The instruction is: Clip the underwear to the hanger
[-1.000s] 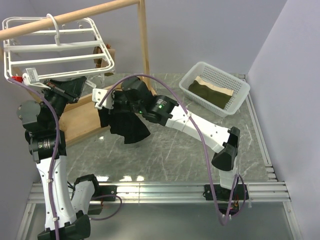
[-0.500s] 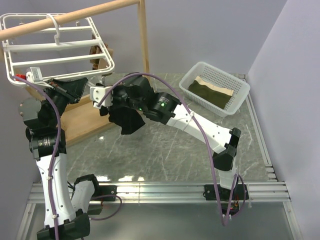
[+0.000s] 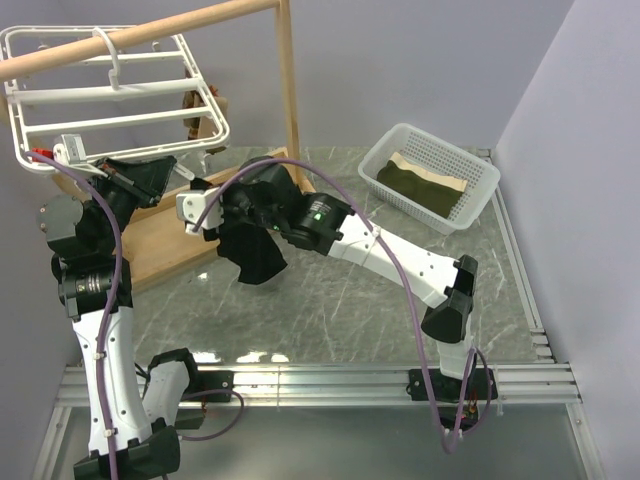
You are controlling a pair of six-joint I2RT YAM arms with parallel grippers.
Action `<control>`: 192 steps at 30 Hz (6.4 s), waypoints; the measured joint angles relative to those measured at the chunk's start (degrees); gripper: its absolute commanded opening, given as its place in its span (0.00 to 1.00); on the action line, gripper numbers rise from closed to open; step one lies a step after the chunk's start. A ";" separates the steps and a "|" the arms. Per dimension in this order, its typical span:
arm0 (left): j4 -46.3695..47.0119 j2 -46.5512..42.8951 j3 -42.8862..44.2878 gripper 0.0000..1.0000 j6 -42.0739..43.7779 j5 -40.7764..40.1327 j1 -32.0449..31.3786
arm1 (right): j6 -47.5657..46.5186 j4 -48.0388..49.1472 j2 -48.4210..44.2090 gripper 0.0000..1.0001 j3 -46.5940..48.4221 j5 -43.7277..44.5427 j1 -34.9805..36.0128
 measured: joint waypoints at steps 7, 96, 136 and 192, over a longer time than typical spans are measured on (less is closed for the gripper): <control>-0.72 0.02 0.11 0.00 0.02 0.00 0.00 | -2.99 1.14 -0.04 0.00 -4.68 1.07 0.74; -5.92 0.63 2.73 0.17 5.57 0.85 0.17 | -12.17 6.67 2.84 0.00 5.09 4.24 1.73; -7.10 -0.61 4.28 0.24 5.86 -0.57 0.15 | -11.76 6.93 4.61 0.00 8.39 4.11 1.75; -18.67 0.72 12.02 0.50 5.55 -13.46 0.79 | -0.37 24.28 -0.24 0.68 -13.70 4.09 7.65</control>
